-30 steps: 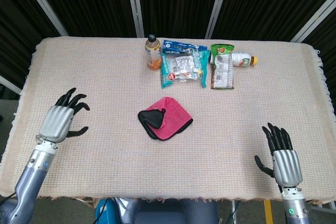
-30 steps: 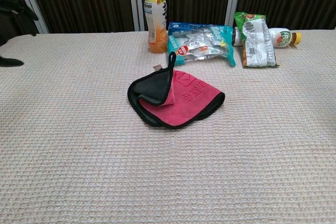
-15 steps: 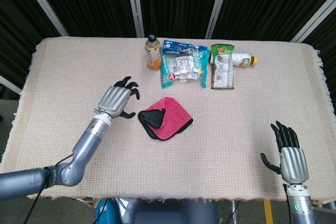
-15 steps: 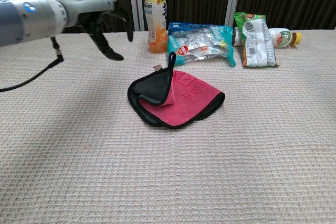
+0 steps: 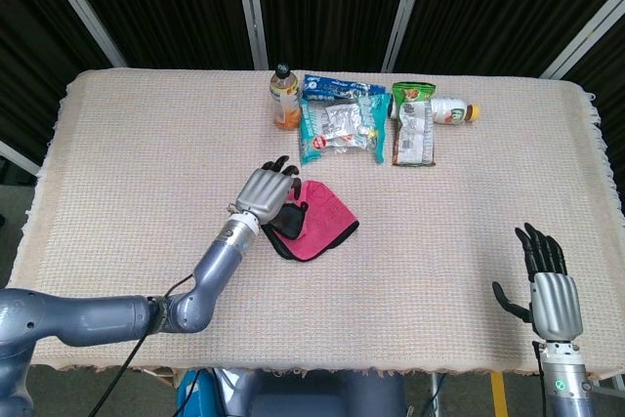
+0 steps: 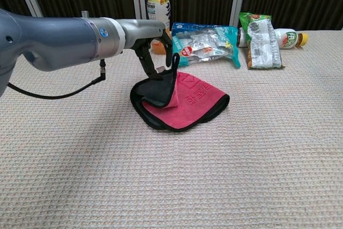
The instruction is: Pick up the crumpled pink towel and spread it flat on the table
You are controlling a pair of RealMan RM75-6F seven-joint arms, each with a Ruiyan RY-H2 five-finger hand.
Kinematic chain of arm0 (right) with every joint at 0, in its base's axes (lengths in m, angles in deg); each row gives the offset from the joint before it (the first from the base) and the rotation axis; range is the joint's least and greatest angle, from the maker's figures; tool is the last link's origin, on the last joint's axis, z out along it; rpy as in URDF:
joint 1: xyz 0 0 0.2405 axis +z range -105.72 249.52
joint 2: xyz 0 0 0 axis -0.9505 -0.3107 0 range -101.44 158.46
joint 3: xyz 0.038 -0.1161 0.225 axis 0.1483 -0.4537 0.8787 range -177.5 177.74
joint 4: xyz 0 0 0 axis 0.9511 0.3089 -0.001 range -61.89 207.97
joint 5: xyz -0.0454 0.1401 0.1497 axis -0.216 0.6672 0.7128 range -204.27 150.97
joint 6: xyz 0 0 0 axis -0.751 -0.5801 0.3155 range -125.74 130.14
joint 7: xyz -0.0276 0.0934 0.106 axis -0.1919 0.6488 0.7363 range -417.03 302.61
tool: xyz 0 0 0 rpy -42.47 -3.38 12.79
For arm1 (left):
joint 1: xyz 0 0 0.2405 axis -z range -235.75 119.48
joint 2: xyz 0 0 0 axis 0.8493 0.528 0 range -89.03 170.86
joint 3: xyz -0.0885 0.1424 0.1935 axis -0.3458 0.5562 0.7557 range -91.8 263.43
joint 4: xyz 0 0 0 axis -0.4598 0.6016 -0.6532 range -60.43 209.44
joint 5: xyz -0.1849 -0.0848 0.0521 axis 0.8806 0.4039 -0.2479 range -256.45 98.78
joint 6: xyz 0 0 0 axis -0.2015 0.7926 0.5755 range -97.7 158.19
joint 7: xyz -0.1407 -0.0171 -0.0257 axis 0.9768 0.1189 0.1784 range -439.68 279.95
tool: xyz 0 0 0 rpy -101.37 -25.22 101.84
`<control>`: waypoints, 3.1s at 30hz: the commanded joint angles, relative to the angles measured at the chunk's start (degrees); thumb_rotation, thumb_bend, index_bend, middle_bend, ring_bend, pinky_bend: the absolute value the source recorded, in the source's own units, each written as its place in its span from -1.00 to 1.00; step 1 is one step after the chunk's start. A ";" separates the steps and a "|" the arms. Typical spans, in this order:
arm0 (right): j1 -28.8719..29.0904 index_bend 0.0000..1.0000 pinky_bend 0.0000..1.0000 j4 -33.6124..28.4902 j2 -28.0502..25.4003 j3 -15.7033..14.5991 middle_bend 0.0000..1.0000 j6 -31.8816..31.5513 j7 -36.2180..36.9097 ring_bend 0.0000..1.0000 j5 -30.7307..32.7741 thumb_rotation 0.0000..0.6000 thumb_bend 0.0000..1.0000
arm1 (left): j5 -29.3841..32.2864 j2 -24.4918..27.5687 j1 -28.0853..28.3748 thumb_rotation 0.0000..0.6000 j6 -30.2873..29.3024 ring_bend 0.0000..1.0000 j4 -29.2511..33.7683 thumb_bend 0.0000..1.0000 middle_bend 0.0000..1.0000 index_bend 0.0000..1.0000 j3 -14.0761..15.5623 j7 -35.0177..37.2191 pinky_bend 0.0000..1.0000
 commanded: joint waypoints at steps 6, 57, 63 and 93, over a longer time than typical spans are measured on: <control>0.06 -1.00 -1.00 0.23 -0.06 0.17 -1.00 0.55 0.72 -1.00 0.32 1.00 -0.38 | 0.52 -2.03 2.52 1.00 0.22 -0.92 -2.54 -0.39 -0.67 -0.12 0.71 1.20 -0.69; 0.07 -1.00 -1.00 0.11 0.75 -0.23 -1.00 0.79 1.57 -1.00 -0.81 1.00 -0.38 | -3.47 5.81 2.87 1.00 -2.21 -0.92 5.38 -0.17 -0.63 0.30 1.68 9.04 -0.69; 0.25 -1.00 -1.00 -0.52 0.62 -0.24 -1.00 1.28 1.62 -1.00 -0.68 1.00 -0.38 | -0.73 9.54 4.50 1.00 -3.25 -0.92 9.66 -0.18 -0.60 0.32 -2.66 9.17 -0.69; 2.34 -1.00 -1.00 -2.68 -1.23 2.14 -1.00 5.55 4.26 -1.00 3.11 1.00 -0.38 | 23.81 13.24 26.87 1.00 -9.71 -0.92 4.50 -0.19 -0.55 0.40 -14.00 -3.90 -0.69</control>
